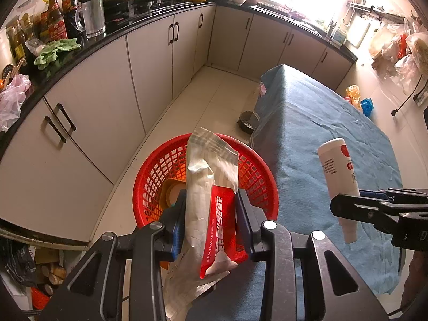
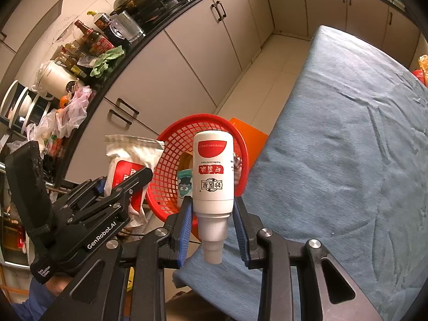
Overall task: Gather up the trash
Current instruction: 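Carry the wrapper and spray bottle over the red basket with both tools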
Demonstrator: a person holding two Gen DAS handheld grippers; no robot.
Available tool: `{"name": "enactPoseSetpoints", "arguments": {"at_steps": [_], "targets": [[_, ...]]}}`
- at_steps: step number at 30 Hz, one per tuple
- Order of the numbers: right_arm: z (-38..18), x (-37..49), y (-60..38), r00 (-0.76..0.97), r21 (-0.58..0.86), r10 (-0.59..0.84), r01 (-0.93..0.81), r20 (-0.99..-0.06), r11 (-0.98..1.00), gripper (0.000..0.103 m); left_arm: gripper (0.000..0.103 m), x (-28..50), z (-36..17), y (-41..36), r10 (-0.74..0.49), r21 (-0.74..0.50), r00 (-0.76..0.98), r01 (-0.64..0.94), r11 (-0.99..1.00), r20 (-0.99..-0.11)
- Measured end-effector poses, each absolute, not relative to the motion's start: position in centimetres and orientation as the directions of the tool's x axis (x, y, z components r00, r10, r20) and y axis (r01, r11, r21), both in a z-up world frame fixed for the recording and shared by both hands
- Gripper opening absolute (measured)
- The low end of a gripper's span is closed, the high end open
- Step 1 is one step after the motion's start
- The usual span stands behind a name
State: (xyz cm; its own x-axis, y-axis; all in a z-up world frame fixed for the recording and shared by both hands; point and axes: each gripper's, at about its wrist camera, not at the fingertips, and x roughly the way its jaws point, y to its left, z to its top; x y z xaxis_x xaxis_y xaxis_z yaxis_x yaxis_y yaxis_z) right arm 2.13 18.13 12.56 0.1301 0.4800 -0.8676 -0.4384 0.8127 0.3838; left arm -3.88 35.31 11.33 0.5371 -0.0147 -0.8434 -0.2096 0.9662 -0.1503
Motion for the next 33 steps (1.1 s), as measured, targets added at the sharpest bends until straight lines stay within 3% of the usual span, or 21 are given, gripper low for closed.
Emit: {"name": "enactPoseSetpoints", "arguments": {"at_steps": [33], "targets": [[10.0, 4.3, 22.3, 0.061, 0.379, 0.451, -0.446, -0.891, 0.810, 0.032, 0.034, -2.5, 9.0, 36.8, 0.013, -0.127, 0.492, -0.251, 0.960, -0.871]]}}
